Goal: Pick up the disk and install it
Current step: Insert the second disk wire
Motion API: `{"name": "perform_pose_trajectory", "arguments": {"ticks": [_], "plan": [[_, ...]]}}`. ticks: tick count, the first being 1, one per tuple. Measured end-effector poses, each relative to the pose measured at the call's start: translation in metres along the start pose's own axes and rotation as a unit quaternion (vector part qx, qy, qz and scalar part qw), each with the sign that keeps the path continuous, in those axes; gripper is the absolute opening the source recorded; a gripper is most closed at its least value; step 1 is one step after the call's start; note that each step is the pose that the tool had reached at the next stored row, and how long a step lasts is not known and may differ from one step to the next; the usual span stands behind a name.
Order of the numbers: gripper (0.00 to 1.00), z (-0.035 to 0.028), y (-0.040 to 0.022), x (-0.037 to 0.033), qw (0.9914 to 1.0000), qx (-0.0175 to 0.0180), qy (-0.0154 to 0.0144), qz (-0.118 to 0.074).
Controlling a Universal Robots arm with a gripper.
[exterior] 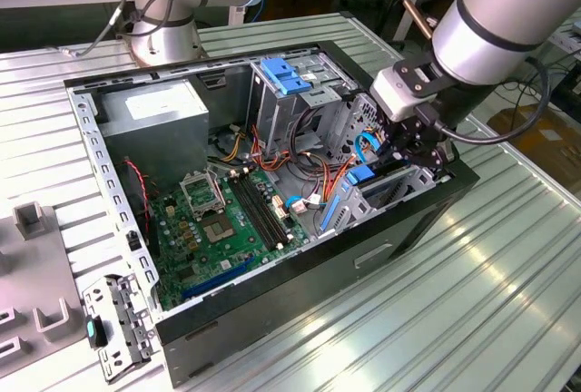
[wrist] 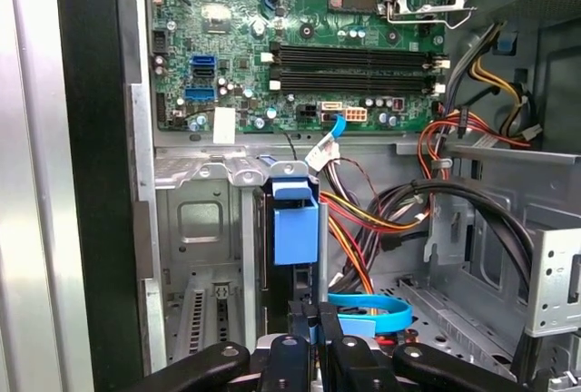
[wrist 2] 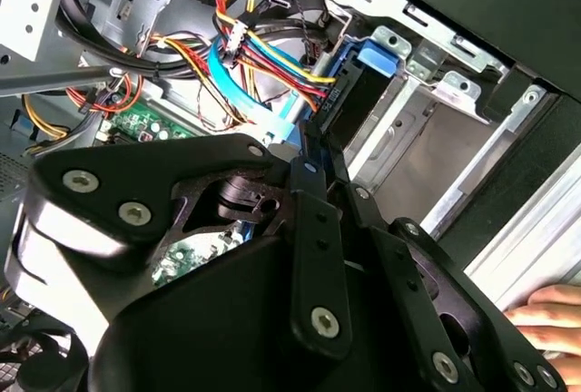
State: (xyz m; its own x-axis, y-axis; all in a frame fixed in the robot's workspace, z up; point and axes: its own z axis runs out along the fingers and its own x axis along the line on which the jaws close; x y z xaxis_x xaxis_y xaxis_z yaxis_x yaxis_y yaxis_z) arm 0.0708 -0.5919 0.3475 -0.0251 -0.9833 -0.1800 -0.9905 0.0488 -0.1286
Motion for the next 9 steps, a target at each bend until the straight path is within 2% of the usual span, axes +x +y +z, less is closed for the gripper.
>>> {"name": "perform_pose_trajectory", "arguments": {"ticks": [9], "plan": [[0.16,0.0024,-0.0014,0.0003,1.0,0.0003,0.0001,0.002]]}}
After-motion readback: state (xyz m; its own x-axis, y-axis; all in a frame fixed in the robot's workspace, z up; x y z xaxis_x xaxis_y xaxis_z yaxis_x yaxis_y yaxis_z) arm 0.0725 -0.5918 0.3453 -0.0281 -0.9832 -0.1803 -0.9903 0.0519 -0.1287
